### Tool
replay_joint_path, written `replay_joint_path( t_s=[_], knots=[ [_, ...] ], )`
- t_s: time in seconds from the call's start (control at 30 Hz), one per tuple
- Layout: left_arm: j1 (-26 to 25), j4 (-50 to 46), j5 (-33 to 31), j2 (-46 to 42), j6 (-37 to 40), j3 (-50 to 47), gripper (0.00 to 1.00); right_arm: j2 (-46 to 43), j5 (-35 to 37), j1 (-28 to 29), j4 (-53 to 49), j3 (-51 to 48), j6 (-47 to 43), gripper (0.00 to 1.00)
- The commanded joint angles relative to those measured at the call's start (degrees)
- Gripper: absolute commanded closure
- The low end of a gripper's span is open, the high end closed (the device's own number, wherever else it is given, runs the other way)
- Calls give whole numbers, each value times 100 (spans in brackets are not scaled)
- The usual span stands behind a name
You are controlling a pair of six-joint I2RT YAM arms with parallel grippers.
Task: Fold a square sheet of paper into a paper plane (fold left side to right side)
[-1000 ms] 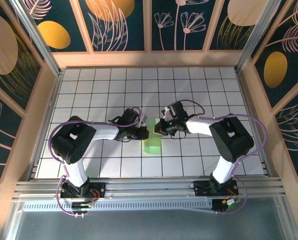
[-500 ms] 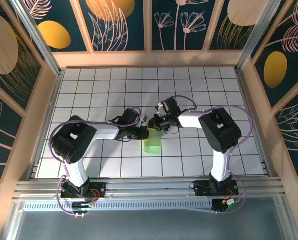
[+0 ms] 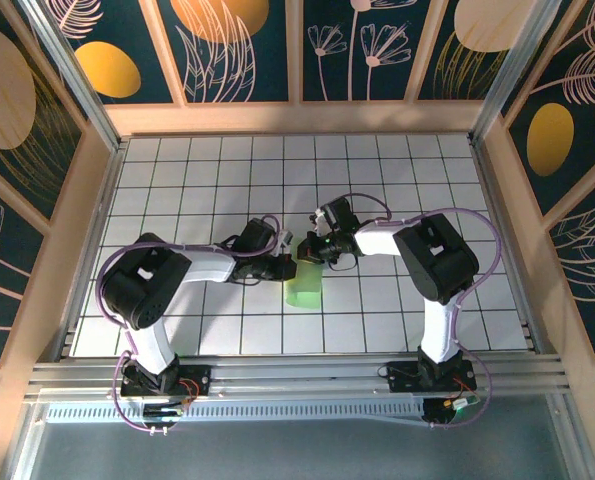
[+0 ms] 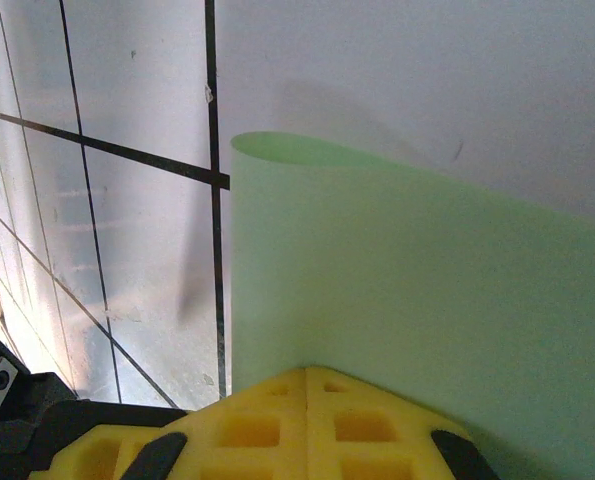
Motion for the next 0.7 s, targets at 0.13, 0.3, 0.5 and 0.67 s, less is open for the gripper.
replay_joint_path(
  t_s=[0.13, 0.3, 0.5, 0.67],
  knots=[
    [-196, -877, 175, -387, 45, -677, 100, 342, 555, -168, -664, 10, -291, 100],
    [-216, -810, 272, -735, -44, -1021, 100, 346, 507, -168, -618, -31, -306, 100],
    [-200, -627, 302, -781, -186, -823, 100, 317, 458, -153, -592, -51, -350, 100],
    [108, -562, 454, -998, -244, -498, 100, 308, 431, -137, -593, -65, -360, 100]
  ],
)
